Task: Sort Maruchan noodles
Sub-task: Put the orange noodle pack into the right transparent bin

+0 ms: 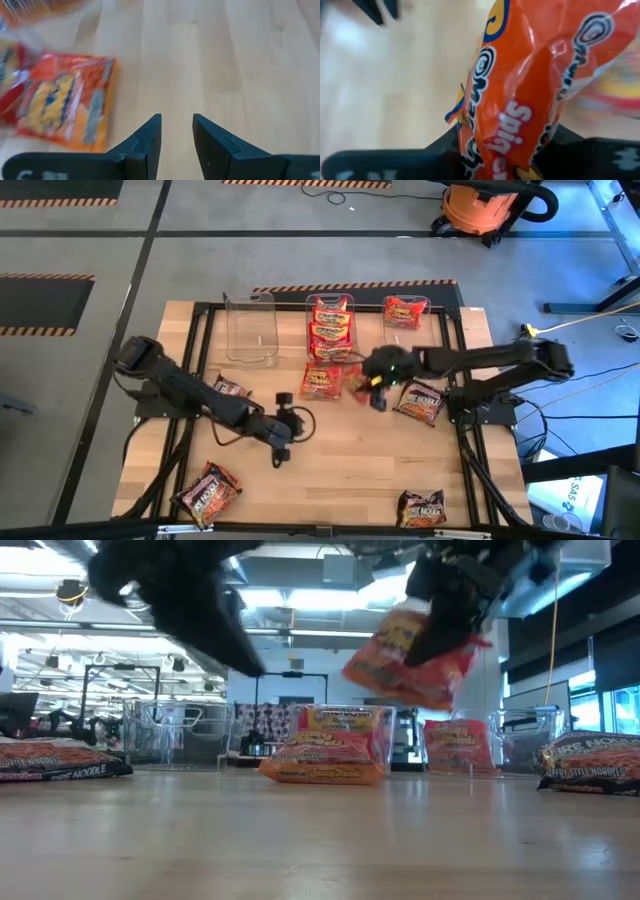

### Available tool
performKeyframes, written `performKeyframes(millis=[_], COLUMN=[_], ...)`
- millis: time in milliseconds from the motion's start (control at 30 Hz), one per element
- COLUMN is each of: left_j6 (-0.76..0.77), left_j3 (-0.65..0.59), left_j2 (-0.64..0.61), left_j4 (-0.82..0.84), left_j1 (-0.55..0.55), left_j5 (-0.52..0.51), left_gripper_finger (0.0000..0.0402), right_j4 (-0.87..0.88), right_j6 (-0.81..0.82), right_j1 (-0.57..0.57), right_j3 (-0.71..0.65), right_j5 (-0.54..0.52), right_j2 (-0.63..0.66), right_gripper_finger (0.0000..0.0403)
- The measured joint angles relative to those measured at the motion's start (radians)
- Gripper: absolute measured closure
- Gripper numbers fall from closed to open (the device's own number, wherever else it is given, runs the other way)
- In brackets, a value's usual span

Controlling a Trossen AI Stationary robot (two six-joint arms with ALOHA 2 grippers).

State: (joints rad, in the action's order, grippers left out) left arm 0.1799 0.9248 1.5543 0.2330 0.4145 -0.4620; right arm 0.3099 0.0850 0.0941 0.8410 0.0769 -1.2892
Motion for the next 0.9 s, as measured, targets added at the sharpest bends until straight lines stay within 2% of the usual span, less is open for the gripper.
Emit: performKeyframes(millis=[100,200,267,433,600,767,900], left_j6=[0.004,0.018,0.021,0.028,0.057,0.078,0.081], left_j3=[-0.112,-0.238,-0.308,-0.415,-0.444,-0.445,-0.445], left_j2=[-0.090,-0.183,-0.233,-0.329,-0.342,-0.338,-0.338], left_j4=[-0.038,-0.165,-0.253,-0.380,-0.409,-0.417,-0.438], left_j1=[-0.012,-0.034,-0.056,-0.102,-0.121,-0.120,-0.118], left_j5=[0.008,0.017,0.061,0.147,0.173,0.172,0.170], left_gripper_finger=[0.0296,0.0296,0.0296,0.0296,0.0296,0.0296,0.0296], right_j4=[0.213,0.373,0.432,0.487,0.488,0.490,0.501], right_j6=[-0.091,-0.207,-0.304,-0.526,-0.630,-0.655,-0.685], right_j1=[0.071,0.167,0.244,0.471,0.666,0.769,0.794], right_j3=[0.108,0.201,0.245,0.270,0.206,0.161,0.155], right_j5=[-0.127,-0.241,-0.276,-0.272,-0.186,-0.112,-0.109], right_j2=[0.044,0.051,0.051,0.051,0.014,-0.070,-0.137], right_gripper_finger=[0.0297,0.0297,0.0296,0.0293,0.0294,0.0294,0.0294])
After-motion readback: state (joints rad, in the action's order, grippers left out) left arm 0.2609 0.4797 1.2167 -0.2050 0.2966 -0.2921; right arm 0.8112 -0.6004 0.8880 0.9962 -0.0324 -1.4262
